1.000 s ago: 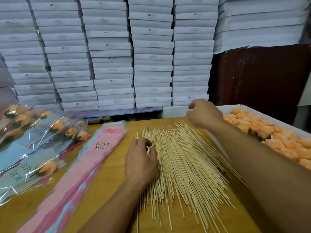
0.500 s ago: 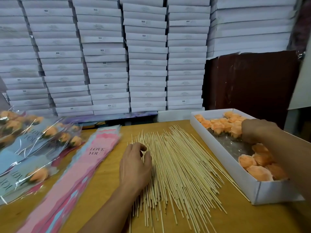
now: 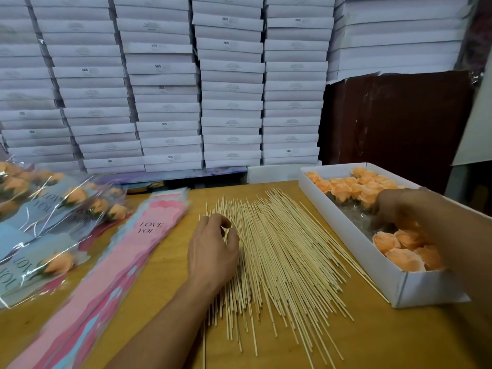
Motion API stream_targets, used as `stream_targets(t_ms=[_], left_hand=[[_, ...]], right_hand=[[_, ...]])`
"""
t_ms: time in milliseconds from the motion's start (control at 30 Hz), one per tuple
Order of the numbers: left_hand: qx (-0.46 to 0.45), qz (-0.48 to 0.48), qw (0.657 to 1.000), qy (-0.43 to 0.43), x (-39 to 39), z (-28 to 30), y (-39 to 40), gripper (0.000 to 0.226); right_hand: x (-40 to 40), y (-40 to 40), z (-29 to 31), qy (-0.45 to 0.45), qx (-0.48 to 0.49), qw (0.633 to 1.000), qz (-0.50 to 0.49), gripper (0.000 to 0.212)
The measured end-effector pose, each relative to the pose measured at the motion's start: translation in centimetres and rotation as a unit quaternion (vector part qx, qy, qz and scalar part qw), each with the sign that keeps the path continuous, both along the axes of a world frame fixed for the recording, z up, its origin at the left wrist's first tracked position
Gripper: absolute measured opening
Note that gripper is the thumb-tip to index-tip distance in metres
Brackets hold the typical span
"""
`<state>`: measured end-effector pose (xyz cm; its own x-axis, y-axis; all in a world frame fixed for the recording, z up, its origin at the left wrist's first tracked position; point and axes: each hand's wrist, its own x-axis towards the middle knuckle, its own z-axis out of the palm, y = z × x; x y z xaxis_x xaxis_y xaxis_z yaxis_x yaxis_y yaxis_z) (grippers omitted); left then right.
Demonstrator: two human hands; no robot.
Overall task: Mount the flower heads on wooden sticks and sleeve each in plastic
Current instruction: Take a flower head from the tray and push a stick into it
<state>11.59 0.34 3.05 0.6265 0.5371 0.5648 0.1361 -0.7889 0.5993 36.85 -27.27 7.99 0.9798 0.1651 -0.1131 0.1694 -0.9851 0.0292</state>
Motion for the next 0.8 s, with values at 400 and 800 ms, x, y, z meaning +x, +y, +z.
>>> stream_targets(t_ms=[400, 800], left_hand=[[0.000, -0.003, 1.000, 0.013, 0.1, -0.1, -0.2, 0.009], [-0.015, 0.002, 1.000, 0.015, -0.1, 0.0, 0.0, 0.005]], right_hand=[[0.3, -1.9, 3.6, 0.086, 0.007, 0.996, -0.024, 0.059], [-2.3, -1.6, 4.1, 0.096, -0.167, 0.981, 0.029, 0.050]])
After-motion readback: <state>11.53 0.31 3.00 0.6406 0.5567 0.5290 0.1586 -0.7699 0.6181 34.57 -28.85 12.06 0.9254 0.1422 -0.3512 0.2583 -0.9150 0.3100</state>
